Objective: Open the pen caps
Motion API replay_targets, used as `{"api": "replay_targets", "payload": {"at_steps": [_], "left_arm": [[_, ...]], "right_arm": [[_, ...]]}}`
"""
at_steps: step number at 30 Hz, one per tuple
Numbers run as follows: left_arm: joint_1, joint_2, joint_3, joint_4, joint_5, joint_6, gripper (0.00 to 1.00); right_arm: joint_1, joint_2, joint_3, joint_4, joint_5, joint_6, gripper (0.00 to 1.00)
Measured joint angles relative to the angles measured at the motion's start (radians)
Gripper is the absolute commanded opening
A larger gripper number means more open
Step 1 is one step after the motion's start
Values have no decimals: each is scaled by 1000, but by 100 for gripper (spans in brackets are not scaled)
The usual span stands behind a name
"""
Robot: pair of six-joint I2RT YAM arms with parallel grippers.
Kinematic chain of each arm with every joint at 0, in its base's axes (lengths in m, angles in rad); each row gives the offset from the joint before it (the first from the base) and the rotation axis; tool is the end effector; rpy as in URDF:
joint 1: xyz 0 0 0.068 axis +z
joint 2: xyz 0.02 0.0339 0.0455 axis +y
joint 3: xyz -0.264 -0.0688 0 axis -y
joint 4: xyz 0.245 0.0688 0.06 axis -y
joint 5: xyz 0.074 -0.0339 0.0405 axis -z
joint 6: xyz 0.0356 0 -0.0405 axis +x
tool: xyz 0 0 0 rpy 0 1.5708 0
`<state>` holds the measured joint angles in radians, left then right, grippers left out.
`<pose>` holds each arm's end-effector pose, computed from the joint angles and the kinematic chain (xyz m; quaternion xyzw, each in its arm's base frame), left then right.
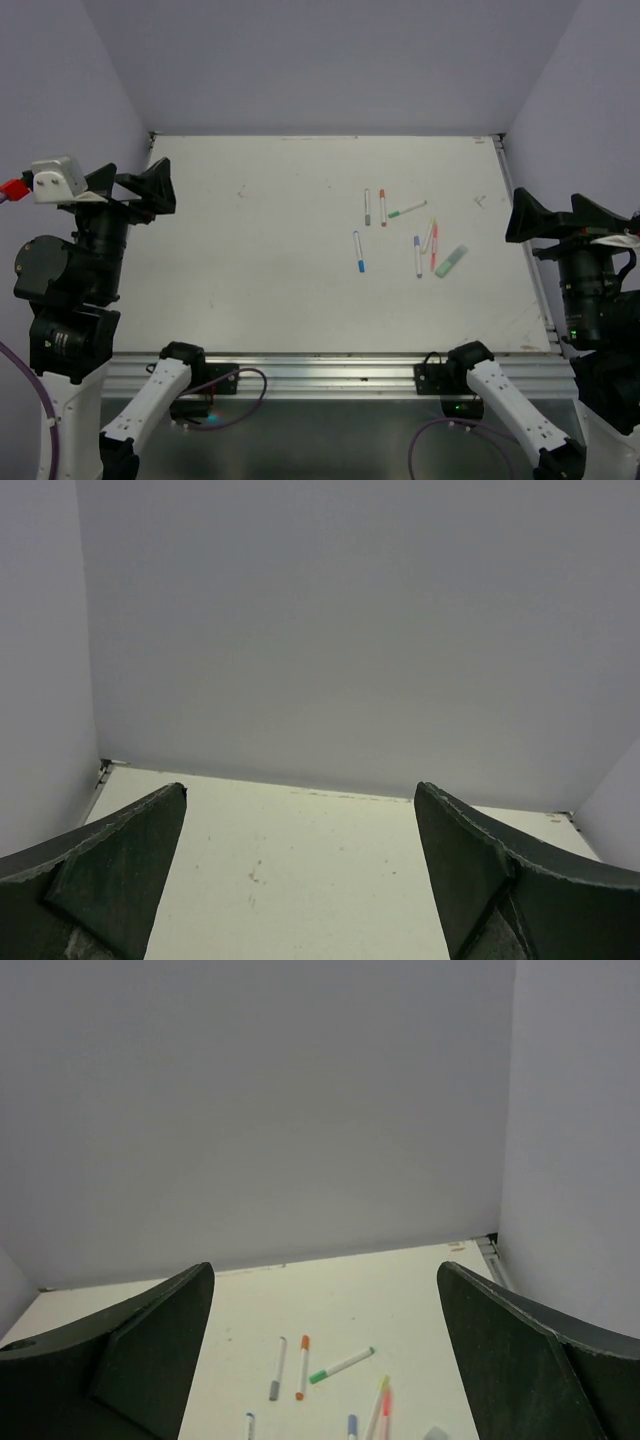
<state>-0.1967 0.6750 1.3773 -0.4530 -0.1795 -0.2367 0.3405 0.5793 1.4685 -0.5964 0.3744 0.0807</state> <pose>0.0677 -0.0070 0.5094 -0.0830 0.6097 -0.1154 0.7798 0.0132 -0.0091 0.5170 0.0722 0.6004 0.0563 0.7944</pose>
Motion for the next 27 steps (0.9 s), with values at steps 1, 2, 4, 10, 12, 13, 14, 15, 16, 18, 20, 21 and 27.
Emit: {"api": "replay_targets", "payload": {"at_steps": [1,2,4,10,12,13,14,15,16,18,20,21,27], "left_arm": [[0,3,0,-3,2,-5,100],[0,8,0,-8,5,-10,100],[0,21,0,-20,13,-17,100],[0,68,-15,-50,40,-43,100],[0,76,-38,-54,51,-50,100],[0,80,-51,-57,58,-55,100],[0,86,-63,-63,64,-60,100],[0,92,-75,-66,70,-62,100],[0,98,-86,-69,76,-65,100],[0,109,-112,-77,84,-72,100],[0,119,-133,-90,89,-80,100],[0,126,-144,-96,92,-85,100],[0,159,-211,-120,108,-114,100]], "right_arm": [[0,0,-6,0,1,7,99],[0,0,-16,1,1,15,99],[0,0,-35,0,0,33,99],[0,25,-99,-18,-19,112,99],[0,59,-108,-35,-27,155,99],[0,75,-113,-43,-27,171,98],[0,98,-119,-55,-28,188,99],[0,125,-125,-70,-29,201,99],[0,155,-132,-84,-32,212,99],[0,227,-136,-127,-42,236,99],[0,308,-136,-174,-64,259,99],[0,350,-136,-199,-84,269,99],[3,563,-225,-245,-233,332,96]]}}
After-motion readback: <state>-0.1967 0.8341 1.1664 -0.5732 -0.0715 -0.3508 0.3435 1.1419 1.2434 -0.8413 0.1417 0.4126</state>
